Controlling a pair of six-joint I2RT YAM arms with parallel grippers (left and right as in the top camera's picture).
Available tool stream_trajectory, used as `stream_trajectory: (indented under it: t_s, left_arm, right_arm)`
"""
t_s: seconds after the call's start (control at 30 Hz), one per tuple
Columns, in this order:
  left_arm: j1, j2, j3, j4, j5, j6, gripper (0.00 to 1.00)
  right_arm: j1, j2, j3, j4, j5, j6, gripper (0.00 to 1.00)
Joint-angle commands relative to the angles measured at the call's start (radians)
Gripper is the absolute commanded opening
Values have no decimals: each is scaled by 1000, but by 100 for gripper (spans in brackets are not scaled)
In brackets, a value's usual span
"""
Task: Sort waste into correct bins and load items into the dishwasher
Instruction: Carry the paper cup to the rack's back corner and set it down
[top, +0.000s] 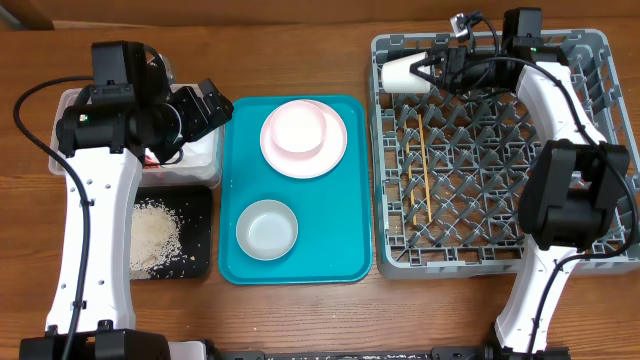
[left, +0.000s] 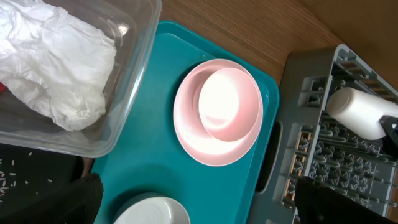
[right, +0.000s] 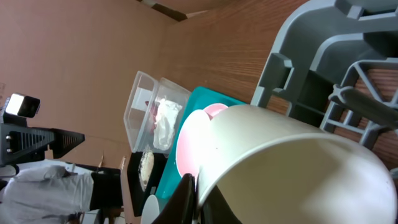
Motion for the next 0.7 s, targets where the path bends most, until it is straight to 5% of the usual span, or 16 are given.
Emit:
stream_trajectory:
  t_s: [0.0, 0.2, 0.67]
  left_arm:
    - [2, -7, 26, 1, 14, 8, 100]
    - [2, -7, 26, 1, 14, 8, 100]
    - [2, -7, 26, 1, 14, 8, 100]
  right_arm:
    - [2, 17, -14, -6, 24, -37, 4]
    - [2, 21, -14, 43, -127, -37, 4]
    - [2, 59, -48, 96, -102, -48, 4]
